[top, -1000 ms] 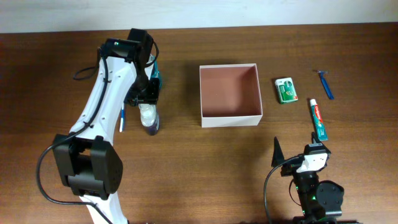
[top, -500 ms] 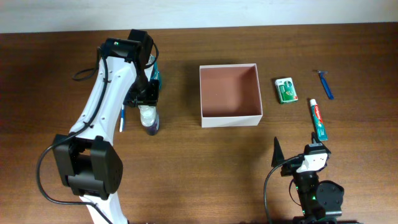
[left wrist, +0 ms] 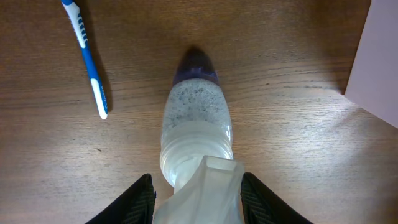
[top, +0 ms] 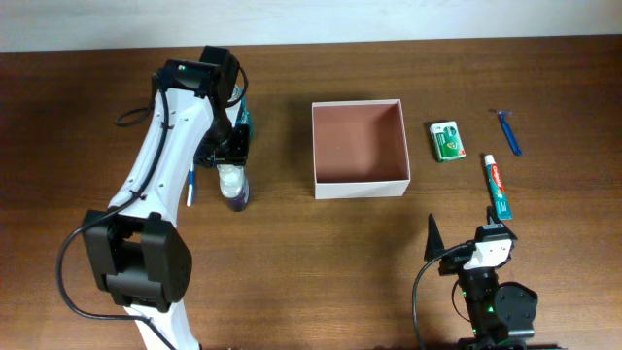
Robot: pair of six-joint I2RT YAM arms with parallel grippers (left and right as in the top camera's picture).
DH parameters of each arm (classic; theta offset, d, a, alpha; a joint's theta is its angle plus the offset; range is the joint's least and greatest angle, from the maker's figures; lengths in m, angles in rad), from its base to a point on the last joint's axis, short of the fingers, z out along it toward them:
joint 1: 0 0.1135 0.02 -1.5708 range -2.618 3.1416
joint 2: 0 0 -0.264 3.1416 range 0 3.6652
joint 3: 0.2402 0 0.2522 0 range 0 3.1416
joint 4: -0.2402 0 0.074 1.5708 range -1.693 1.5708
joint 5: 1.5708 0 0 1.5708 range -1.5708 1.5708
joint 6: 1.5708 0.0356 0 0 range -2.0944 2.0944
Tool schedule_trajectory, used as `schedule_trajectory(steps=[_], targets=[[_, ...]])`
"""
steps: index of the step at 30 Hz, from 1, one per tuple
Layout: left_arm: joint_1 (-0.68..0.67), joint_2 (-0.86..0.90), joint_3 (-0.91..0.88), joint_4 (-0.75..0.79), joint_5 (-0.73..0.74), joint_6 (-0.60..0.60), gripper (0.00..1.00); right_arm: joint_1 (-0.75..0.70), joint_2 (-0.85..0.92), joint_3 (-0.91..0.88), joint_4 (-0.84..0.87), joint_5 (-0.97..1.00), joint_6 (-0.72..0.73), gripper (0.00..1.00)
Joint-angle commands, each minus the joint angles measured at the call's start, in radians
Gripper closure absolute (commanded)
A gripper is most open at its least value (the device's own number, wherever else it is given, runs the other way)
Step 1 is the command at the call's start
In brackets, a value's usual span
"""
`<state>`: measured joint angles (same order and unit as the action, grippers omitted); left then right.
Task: Pack container
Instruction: 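Close the left gripper on the soap bottle pump head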
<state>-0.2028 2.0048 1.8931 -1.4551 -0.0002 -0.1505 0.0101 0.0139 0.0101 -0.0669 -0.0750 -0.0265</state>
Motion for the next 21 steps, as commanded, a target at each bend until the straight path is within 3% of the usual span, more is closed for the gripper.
schedule_trajectory(steps=[1,21], targets=[[-0.002,0.004,0.018,-0.004,0.013,0.009,0.53,0.010,-0.010,-0.005,-0.005,0.008,0.000,0.01],[-0.002,0.017,0.017,-0.021,0.012,0.009,0.54,0.010,-0.010,-0.005,-0.005,0.008,0.000,0.01]])
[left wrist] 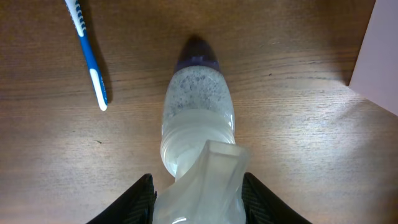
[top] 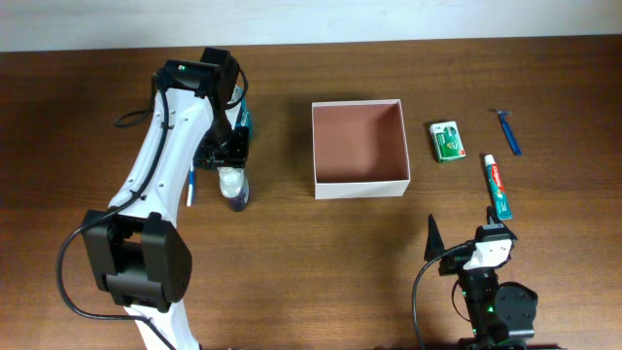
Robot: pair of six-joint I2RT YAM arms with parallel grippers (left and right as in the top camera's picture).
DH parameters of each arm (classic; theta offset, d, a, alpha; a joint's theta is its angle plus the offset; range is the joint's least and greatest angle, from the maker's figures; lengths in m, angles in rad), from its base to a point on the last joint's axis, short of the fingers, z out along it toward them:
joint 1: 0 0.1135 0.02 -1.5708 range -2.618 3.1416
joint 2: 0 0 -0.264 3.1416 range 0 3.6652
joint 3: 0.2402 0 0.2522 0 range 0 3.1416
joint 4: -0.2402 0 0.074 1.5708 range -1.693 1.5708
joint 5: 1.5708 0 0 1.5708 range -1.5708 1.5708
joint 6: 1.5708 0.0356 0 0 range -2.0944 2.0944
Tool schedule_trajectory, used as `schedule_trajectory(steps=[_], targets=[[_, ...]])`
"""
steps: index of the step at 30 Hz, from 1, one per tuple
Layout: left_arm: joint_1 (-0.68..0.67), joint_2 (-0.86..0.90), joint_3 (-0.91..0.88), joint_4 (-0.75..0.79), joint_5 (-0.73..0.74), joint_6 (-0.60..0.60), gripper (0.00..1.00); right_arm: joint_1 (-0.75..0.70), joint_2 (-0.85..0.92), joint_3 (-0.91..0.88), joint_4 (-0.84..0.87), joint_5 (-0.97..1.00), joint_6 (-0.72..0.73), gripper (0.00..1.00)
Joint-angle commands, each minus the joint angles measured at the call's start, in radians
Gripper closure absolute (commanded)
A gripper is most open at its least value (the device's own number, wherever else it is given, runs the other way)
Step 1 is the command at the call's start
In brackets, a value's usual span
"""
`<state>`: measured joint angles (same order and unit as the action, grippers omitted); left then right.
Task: Pack container
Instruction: 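Close the left gripper on the soap bottle pump head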
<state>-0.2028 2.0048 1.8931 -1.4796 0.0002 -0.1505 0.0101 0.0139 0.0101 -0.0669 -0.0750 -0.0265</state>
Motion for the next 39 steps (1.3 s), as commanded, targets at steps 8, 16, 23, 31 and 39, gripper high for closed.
schedule_trajectory(steps=[8,16,23,31,39], targets=[[-0.002,0.028,0.017,0.012,0.012,0.009,0.54,0.010,-0.010,-0.005,-0.005,0.008,0.000,0.01],[-0.002,0.034,0.017,0.013,0.012,0.009,0.54,0.010,-0.010,-0.005,-0.006,0.008,0.000,0.01],[-0.002,0.034,0.017,0.007,0.012,0.009,0.66,0.010,-0.010,-0.005,-0.005,0.008,0.000,0.01],[-0.002,0.034,0.017,0.005,0.012,0.009,0.73,0.010,-0.010,-0.005,-0.005,0.008,0.000,0.01],[-0.002,0.033,0.017,0.004,0.012,0.009,0.79,0.010,-0.010,-0.005,-0.005,0.008,0.000,0.01]])
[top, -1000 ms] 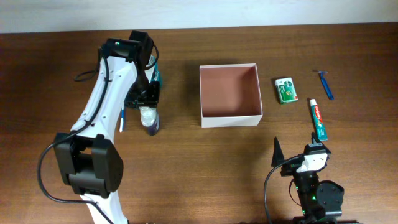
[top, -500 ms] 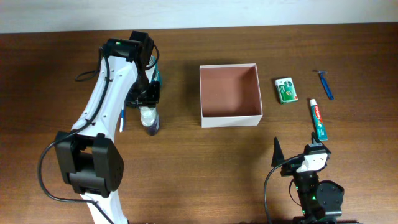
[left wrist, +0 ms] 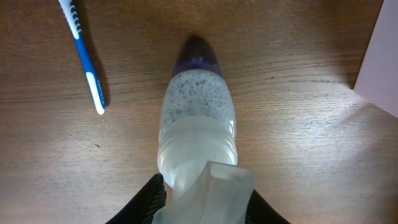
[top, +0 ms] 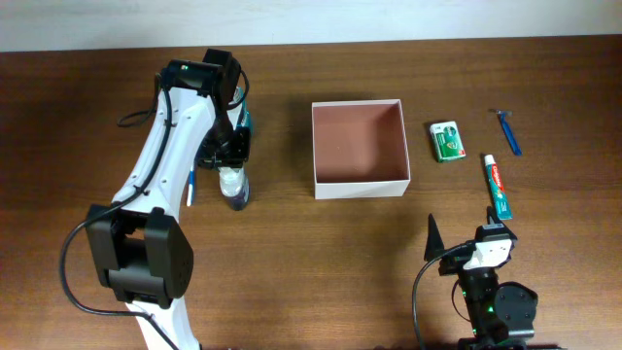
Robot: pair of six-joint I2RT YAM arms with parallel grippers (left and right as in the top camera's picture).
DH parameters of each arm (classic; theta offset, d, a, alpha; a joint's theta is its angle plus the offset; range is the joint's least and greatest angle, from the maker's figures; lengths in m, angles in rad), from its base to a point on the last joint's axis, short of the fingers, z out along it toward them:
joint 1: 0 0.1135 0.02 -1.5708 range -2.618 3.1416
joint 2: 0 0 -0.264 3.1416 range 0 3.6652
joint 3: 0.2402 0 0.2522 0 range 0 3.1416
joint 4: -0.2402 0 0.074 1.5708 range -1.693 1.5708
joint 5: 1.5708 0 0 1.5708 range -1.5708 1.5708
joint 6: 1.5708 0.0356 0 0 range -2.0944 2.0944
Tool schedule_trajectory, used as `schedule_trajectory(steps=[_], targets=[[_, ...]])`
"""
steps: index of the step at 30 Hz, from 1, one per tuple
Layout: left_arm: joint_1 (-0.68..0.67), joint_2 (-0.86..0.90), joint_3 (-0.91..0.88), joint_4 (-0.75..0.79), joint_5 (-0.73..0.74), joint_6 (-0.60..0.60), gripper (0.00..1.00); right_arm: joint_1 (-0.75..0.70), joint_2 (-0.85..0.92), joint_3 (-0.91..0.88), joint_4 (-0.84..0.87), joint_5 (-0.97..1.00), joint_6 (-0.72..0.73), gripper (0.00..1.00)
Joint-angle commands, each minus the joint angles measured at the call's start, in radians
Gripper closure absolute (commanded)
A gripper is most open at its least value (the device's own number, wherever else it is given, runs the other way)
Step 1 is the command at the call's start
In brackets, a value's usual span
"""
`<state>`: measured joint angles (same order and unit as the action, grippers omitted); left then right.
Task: Pack container
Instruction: 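Close the left gripper on the soap bottle pump head, then lift the soap bottle and carry it right over the pink box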
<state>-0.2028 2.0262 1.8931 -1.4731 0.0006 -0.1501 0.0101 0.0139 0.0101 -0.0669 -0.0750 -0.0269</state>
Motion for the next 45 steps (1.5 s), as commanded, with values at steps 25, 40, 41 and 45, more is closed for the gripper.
schedule_trajectory(steps=[25,40,41,45], targets=[[-0.041,0.012,0.318,-0.069,0.058,0.006,0.86,0.010,-0.010,-0.005,-0.005,0.008,0.000,0.01],[-0.183,0.012,0.459,0.008,0.060,-0.120,0.85,0.010,-0.011,-0.005,-0.005,0.008,0.001,0.01],[-0.184,0.012,0.467,0.017,0.060,-0.128,0.85,0.010,-0.010,-0.005,-0.005,0.008,0.001,0.01],[-0.184,0.012,0.485,0.065,0.083,-0.153,0.85,0.010,-0.010,-0.005,-0.005,0.008,0.001,0.01]])
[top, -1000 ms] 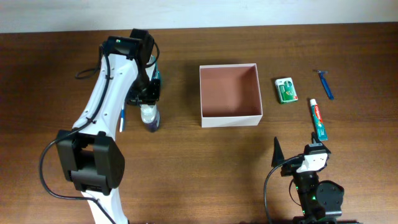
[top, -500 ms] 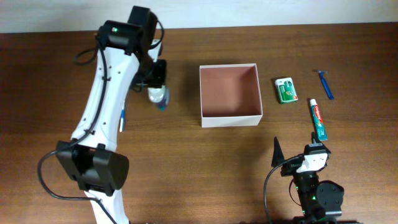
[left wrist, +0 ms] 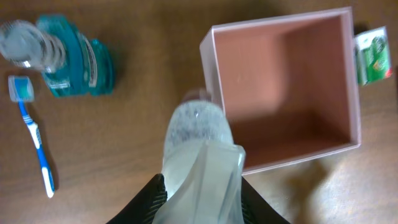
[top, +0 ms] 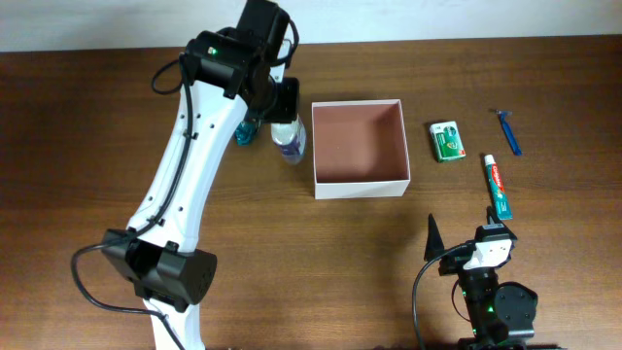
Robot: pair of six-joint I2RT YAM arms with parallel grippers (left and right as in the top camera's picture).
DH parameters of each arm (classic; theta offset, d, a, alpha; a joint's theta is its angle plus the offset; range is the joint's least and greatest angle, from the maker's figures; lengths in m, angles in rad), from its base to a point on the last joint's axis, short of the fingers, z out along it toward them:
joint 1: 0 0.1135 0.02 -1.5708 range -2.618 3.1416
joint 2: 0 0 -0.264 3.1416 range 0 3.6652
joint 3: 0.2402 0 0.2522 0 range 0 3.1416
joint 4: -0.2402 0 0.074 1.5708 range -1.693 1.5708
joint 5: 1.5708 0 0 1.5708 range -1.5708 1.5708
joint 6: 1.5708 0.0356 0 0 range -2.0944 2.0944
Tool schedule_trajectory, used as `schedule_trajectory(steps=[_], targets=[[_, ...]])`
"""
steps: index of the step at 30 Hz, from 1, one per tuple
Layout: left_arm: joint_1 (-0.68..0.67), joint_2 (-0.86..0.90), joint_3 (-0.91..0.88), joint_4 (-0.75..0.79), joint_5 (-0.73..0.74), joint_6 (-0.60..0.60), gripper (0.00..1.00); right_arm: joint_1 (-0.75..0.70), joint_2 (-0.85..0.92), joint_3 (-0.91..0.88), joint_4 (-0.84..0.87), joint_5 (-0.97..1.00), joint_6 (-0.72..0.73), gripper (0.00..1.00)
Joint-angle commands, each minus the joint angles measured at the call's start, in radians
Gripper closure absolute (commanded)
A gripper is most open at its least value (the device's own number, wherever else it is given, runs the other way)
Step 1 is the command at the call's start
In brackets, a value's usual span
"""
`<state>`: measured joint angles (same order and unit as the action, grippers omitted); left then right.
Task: Pack container
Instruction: 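Lift the soap bottle and carry it right over the pink box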
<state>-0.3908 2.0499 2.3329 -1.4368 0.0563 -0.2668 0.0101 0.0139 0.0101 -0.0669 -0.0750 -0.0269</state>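
Observation:
My left gripper [left wrist: 198, 199] is shut on a clear pump bottle [left wrist: 194, 143] of frothy liquid and holds it in the air just left of the open white box [top: 359, 148]. From overhead the bottle [top: 288, 141] hangs beside the box's left wall, under the left arm. In the left wrist view the box's pink inside [left wrist: 283, 87] shows nothing in it. The right gripper [top: 489, 255] rests at the front right edge; whether it is open is unclear.
A teal mouthwash bottle [left wrist: 71, 59] and a blue toothbrush [left wrist: 38, 146] lie on the table left of the box. Right of the box lie a green packet [top: 447, 140], a toothpaste tube [top: 498, 185] and a blue razor [top: 507, 129].
My left gripper has lifted the clear bottle off the table and moved it right and back, from beside the toothbrush to the box's left wall. The right arm has not moved.
My left gripper stood open around the top of the clear bottle as it stood on the table near the toothbrush. It stayed so, then closed on the bottle. The bottle now hangs in the air beside the box.

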Motion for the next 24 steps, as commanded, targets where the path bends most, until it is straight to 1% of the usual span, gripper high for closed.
schedule_trajectory(steps=[1,4,12,14,20,24], targets=[[0.004,-0.012,0.045,0.042,0.045,-0.036,0.85,0.010,-0.010,-0.005,-0.005,0.008,0.000,0.01],[-0.008,-0.012,0.045,0.076,0.074,-0.037,0.86,0.010,-0.011,-0.005,-0.005,0.008,0.000,0.01],[-0.081,-0.012,0.045,0.201,0.074,-0.040,0.86,0.010,-0.010,-0.005,-0.005,0.008,0.001,0.01],[-0.101,-0.011,0.045,0.234,0.054,-0.040,0.85,0.010,-0.010,-0.005,-0.005,0.008,0.001,0.01],[-0.161,0.000,0.045,0.288,-0.066,-0.040,0.86,0.010,-0.010,-0.005,-0.005,0.008,0.001,0.01],[-0.184,0.027,0.044,0.325,-0.079,-0.040,0.86,0.010,-0.010,-0.005,-0.005,0.009,0.000,0.01]])
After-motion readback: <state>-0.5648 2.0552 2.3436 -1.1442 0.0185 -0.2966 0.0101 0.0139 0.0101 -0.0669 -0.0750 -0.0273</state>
